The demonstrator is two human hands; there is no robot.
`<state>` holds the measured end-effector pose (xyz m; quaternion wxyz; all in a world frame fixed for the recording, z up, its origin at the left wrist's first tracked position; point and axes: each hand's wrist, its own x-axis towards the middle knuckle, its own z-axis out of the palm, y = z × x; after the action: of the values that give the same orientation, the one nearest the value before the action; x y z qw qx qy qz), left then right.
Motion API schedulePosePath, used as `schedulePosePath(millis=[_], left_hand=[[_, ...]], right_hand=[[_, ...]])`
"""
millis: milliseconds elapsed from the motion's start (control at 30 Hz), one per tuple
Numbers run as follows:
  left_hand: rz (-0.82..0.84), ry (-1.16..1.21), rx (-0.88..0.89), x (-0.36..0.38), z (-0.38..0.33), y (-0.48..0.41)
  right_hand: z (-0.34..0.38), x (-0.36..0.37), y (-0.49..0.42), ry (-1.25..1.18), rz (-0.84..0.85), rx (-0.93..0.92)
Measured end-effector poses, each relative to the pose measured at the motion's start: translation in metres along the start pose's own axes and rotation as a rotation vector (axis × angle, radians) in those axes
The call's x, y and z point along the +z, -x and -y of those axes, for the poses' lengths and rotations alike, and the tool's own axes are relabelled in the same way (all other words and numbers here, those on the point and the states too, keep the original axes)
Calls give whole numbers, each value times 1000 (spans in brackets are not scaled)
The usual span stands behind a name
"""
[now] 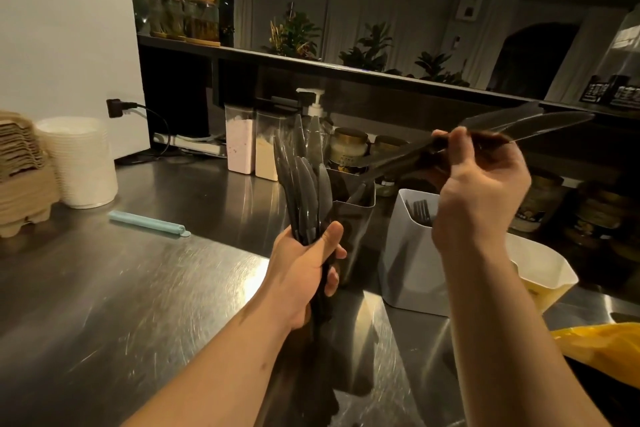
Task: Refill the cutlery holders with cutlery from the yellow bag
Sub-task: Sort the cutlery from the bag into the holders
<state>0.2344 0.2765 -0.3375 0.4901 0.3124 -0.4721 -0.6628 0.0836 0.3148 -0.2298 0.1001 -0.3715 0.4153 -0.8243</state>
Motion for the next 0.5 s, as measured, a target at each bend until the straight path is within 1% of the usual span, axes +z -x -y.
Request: schedulePosePath(millis=[67,100,167,200,267,300,333,367,400,433,467,500], left_hand=[[20,2,34,-1,1,0],[27,8,46,-1,1,1],[38,21,52,-1,1,1],[41,22,53,-2,1,1],[51,-4,53,-1,2,2],[59,-26,55,-1,2,2],[67,-46,60,-1,2,2],[73,-62,65,-1,2,2],[81,-74,70,-1,1,1],[92,-84,79,-1,1,1],[104,-93,92,-2,1,0],[110,-99,105,-2,1,-1]], right_hand=[[-11,5,5,111,13,-114],[-20,6,8,209,48,-152],[-37,9,13,426,159,-169],[-42,10,13,569,226,-172],[-46,12,12,988,362,-244],[-44,13,12,1198,422,-237],[-37,16,13,1336,468,-191],[-33,17,11,1409,502,-128],[-28,17,9,1427,515,-96],[-21,16,8,1378,510,-97],[-14,15,8,1253,487,-119],[-8,13,10,1075,477,-132]])
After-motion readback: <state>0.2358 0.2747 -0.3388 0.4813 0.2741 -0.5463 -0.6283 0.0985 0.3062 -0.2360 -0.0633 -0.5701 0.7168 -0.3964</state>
